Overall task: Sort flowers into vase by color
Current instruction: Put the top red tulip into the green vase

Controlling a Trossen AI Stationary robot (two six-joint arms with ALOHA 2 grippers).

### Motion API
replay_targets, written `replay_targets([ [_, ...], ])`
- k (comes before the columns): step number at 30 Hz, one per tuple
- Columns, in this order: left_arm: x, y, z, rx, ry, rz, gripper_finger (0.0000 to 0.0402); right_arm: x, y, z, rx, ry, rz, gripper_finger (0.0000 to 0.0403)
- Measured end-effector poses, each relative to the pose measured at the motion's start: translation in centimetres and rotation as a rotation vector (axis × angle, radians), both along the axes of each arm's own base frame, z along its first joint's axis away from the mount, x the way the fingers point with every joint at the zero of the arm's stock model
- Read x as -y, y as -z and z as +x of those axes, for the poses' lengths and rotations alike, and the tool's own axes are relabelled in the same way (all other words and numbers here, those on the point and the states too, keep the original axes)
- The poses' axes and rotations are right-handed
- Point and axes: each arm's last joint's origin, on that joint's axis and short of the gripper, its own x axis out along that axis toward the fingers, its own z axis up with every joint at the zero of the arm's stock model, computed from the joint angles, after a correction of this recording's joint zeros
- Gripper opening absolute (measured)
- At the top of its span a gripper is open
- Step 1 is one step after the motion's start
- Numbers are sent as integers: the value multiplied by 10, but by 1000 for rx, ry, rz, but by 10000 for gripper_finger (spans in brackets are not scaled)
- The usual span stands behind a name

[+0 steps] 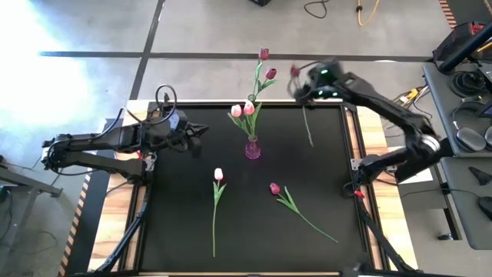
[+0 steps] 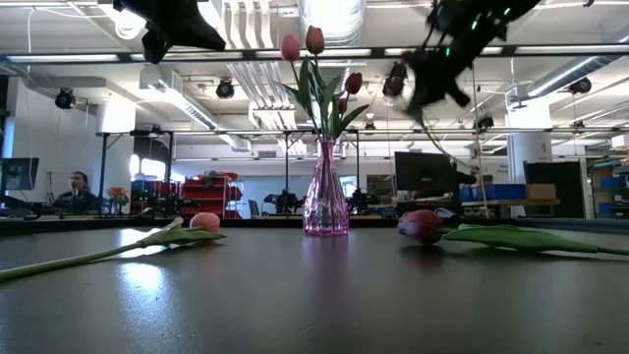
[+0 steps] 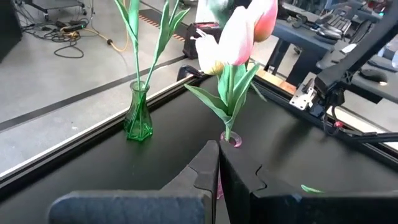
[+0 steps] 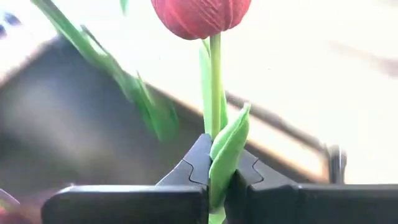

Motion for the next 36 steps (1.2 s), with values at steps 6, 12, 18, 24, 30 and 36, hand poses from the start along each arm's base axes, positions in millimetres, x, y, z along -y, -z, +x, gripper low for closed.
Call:
replay_targets([
  [6,0,-10,-5,50,-14,9,0,-19,-60,-21,433,-53,-486,10],
  [12,0,-24,-10,94,-23,22,0,-11,-66,-25,688,-44,-654,9],
  [18,-1,-31,-12,109,-59,38,0,3,-57,-12,771,-78,-637,9],
  [24,-2,-32,-12,115,-76,37,0,1,-53,3,804,-122,-672,9],
  [30,-2,-32,-12,116,-76,37,0,-24,-59,23,824,-228,-770,9],
  [36,-2,-32,-12,114,-76,40,0,-37,-75,50,733,-312,-854,9],
])
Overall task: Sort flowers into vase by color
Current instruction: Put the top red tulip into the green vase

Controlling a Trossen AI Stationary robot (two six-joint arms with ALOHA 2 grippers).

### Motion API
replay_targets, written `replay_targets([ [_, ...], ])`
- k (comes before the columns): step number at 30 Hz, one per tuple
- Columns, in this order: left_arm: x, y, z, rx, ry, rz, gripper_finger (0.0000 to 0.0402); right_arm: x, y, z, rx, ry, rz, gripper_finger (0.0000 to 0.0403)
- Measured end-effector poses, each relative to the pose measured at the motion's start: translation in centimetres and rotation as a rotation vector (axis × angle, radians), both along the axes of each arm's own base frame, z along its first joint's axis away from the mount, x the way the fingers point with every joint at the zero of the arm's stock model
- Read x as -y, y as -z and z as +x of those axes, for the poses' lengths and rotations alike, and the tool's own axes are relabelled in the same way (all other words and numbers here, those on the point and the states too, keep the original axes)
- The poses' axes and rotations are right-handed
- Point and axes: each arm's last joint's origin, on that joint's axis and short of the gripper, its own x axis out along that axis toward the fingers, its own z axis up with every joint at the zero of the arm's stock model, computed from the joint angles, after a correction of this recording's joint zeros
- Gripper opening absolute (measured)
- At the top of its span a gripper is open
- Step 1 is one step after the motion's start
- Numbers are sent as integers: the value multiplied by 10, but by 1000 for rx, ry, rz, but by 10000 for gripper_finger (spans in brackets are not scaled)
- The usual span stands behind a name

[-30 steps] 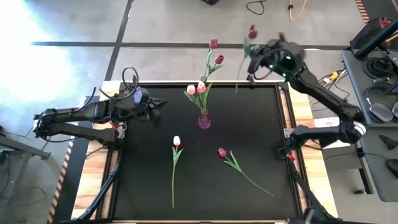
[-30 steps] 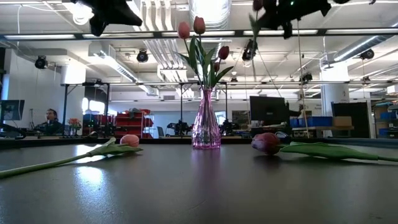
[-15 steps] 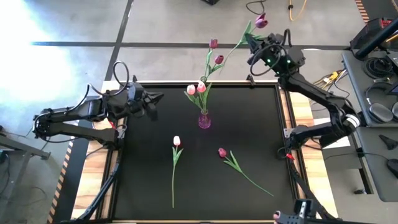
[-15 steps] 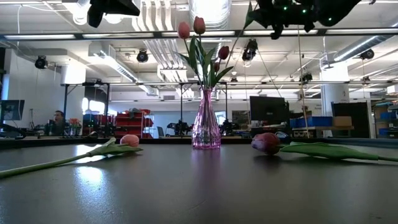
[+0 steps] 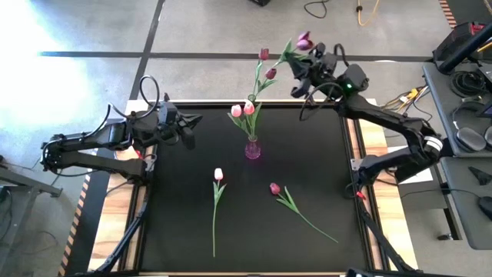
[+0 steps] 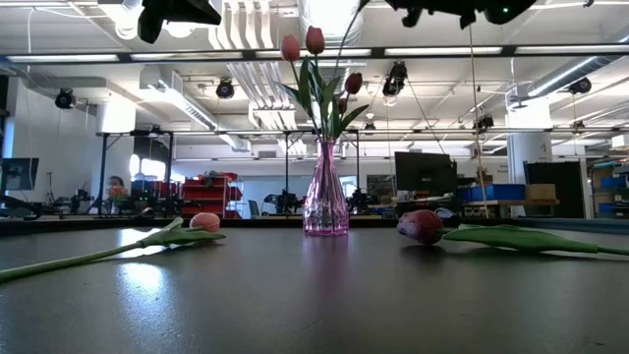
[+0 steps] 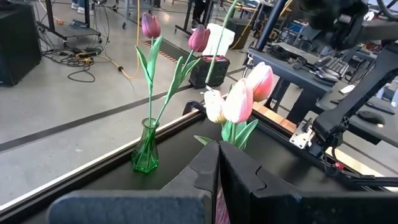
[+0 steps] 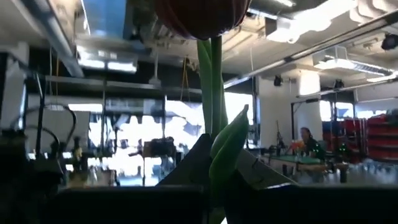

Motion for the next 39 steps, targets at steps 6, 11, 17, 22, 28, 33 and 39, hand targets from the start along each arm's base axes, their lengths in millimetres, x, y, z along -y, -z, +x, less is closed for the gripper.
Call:
replay_targets([
  [6,0,1,0,-8,-1,3,0,30,0,39,-192,-12,-20,9],
  [11,0,2,-1,-21,-2,2,0,60,9,63,-280,-66,-39,9],
  [17,-1,2,-1,-27,-13,4,0,84,32,75,-329,-71,-4,9],
  [22,-1,2,-1,-29,-25,7,0,95,52,81,-372,-82,21,9],
  [28,-1,2,-1,-30,-26,7,0,98,62,85,-407,-83,17,9],
  [33,-1,2,-1,-30,-26,8,0,100,66,86,-424,-78,13,13],
  [39,-1,2,-1,-32,-26,7,0,100,74,86,-495,-73,33,33],
])
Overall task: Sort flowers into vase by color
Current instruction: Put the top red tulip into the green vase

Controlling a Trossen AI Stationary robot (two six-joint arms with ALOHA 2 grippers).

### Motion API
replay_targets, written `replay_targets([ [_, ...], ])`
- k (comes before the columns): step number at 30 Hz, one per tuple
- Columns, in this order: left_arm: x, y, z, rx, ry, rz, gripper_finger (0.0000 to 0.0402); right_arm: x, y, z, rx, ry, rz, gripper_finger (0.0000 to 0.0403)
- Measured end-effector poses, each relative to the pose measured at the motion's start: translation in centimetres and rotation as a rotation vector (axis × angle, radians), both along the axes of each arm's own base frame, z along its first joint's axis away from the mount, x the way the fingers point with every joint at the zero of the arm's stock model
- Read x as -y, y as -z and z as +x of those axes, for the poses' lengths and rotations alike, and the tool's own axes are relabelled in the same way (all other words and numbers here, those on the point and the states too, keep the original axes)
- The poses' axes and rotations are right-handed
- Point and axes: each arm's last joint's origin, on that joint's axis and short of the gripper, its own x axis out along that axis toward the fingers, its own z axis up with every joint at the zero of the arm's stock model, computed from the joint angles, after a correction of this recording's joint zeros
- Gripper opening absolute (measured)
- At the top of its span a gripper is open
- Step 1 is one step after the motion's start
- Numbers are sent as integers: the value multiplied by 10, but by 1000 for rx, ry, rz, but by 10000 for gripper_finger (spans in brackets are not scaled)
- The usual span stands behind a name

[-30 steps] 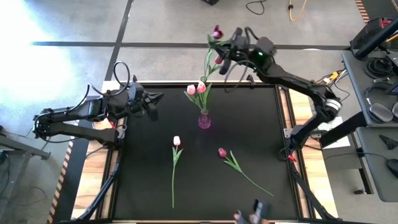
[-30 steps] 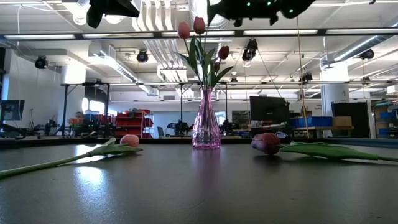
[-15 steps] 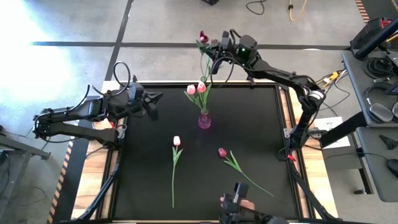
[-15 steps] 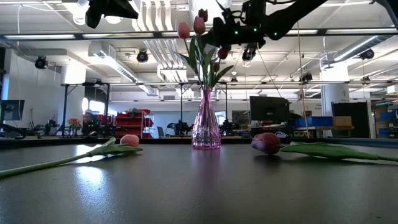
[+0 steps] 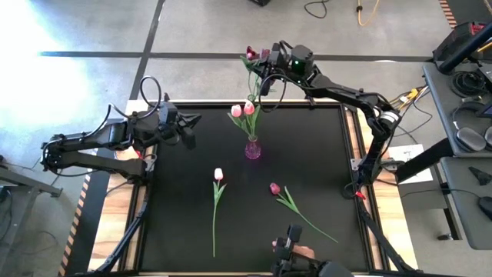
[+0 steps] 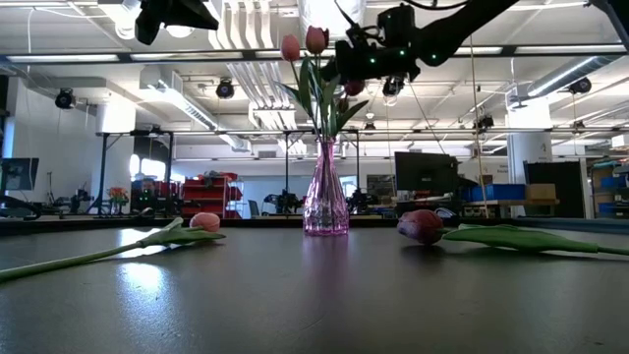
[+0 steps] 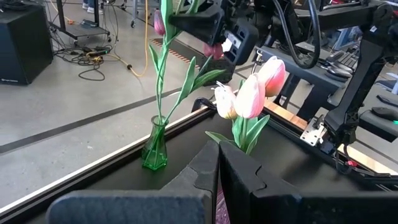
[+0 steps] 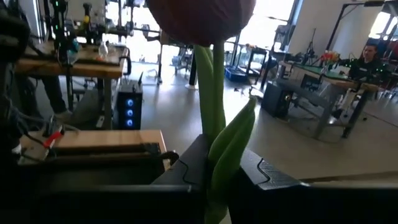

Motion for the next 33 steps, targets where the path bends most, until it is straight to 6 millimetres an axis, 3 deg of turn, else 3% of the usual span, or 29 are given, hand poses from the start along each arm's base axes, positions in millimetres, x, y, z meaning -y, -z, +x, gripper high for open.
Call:
replay_targets([
  [9,0,0,0,0,0,0,0,0,2,0,-24,0,-1,60],
  [22,0,0,0,-1,1,0,0,-5,-10,-6,-6,2,47,154],
  [33,0,4,-1,-41,2,-8,0,-17,-20,-20,-94,35,131,159],
])
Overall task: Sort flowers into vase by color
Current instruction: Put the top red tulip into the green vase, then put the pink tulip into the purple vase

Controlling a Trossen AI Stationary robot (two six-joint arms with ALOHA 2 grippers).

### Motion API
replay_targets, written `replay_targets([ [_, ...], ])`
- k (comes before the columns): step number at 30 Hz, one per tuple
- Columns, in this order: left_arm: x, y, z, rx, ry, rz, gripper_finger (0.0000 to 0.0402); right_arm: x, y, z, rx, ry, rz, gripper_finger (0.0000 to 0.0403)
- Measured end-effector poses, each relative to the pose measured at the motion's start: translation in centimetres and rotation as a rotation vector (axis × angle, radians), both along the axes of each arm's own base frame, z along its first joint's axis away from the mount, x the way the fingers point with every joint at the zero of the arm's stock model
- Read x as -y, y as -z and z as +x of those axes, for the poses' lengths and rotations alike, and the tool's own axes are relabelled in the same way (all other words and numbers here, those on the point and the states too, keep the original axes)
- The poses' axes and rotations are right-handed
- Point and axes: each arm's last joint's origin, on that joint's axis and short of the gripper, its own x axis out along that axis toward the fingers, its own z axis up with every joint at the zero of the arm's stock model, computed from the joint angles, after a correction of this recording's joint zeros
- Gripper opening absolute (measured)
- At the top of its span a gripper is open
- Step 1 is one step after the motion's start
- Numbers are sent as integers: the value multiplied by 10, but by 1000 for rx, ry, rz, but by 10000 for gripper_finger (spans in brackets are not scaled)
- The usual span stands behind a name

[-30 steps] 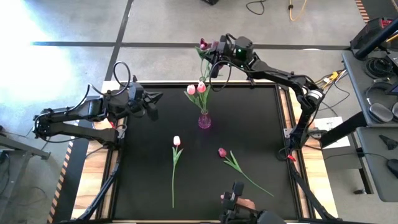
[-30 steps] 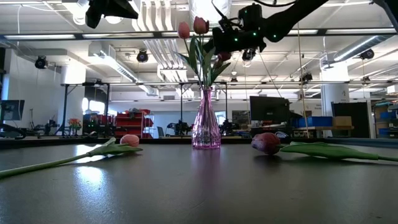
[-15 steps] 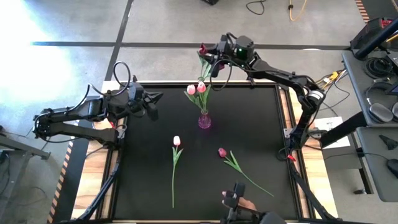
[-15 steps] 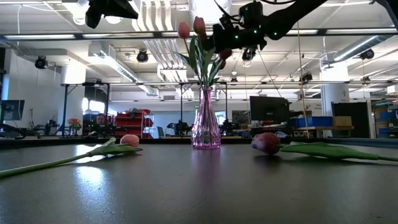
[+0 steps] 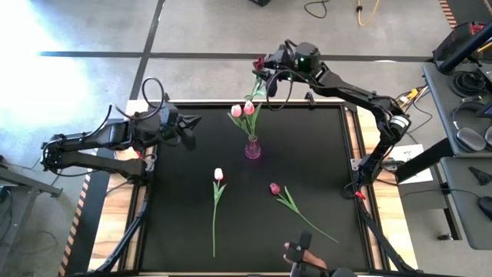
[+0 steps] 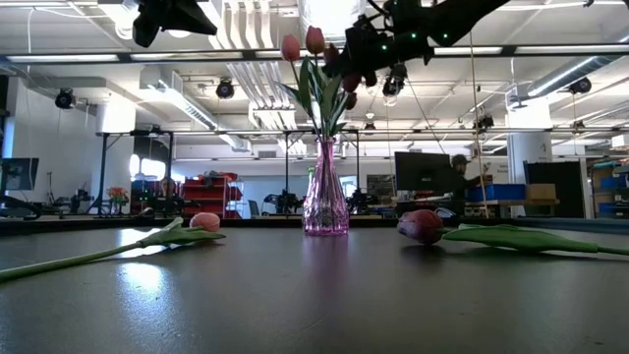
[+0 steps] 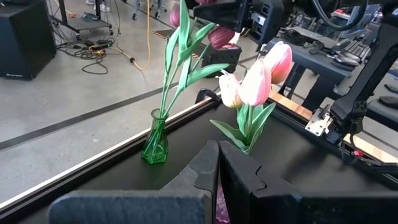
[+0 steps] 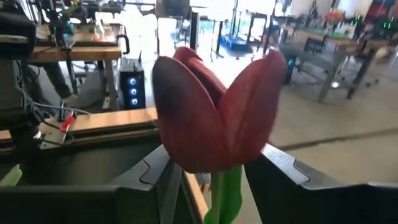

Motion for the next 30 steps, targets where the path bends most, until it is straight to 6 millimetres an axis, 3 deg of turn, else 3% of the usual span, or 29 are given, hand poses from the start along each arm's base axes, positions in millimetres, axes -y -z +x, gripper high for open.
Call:
replay_targets([
  [4,0,0,0,-3,2,-1,0,-2,0,2,4,77,31,166],
  [8,0,0,0,-4,2,-1,0,-5,-6,3,4,103,116,198],
  [17,0,2,1,-14,2,-2,0,-18,-18,16,-184,174,223,261],
  [30,0,7,-1,-53,-11,-39,0,-30,-77,3,-194,249,223,187],
])
